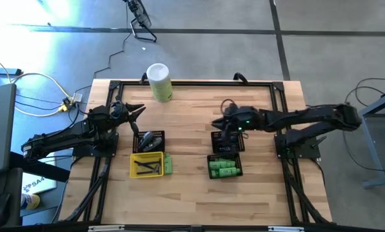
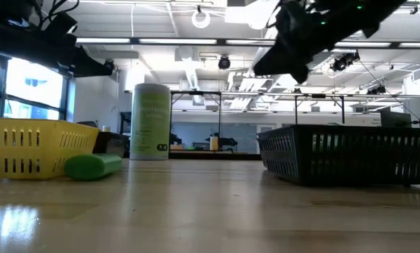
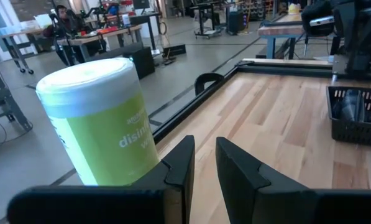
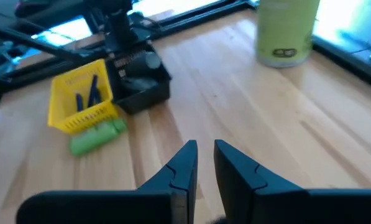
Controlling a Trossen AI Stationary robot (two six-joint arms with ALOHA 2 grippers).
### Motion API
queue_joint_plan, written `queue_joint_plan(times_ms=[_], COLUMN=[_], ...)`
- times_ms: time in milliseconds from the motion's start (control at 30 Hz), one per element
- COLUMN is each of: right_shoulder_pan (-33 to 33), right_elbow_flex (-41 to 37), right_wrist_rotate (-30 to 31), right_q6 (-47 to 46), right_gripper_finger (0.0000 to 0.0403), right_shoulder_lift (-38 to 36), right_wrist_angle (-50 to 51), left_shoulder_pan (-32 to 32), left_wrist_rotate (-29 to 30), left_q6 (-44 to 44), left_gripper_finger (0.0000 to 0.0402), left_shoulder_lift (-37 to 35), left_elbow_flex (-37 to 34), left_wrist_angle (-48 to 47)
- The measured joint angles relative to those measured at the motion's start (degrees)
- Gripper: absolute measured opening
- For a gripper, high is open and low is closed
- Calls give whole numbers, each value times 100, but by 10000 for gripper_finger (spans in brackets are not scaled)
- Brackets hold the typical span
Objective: Pick & Place Travel size toiletries
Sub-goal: Adjust the bins
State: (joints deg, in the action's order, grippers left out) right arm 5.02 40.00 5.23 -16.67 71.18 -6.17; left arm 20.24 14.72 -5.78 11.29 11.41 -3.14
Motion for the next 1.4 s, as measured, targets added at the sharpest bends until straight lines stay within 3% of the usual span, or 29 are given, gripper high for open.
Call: queue_joint_plan(times_ms=[500,900,1400], right_shoulder_pan=[2,2,2], right_elbow_flex=[-1167,-1894,-2535], right_wrist_rotate=[255,678,667], right_q6=[45,-11,-24], right_gripper_finger=[46,46,46], right_shoulder_lift=[-2288,-3411,-4660], right_wrist_angle=[32,29,180], left_shoulder_pan=[1,0,-1], left_wrist_rotate=[0,0,0], left_q6=[4,13,12], left_gripper_finger=[63,63,63], left_shoulder_lift=[0,0,0], left_elbow_flex=[-2,-1,-2], left_wrist_angle=[3,3,3])
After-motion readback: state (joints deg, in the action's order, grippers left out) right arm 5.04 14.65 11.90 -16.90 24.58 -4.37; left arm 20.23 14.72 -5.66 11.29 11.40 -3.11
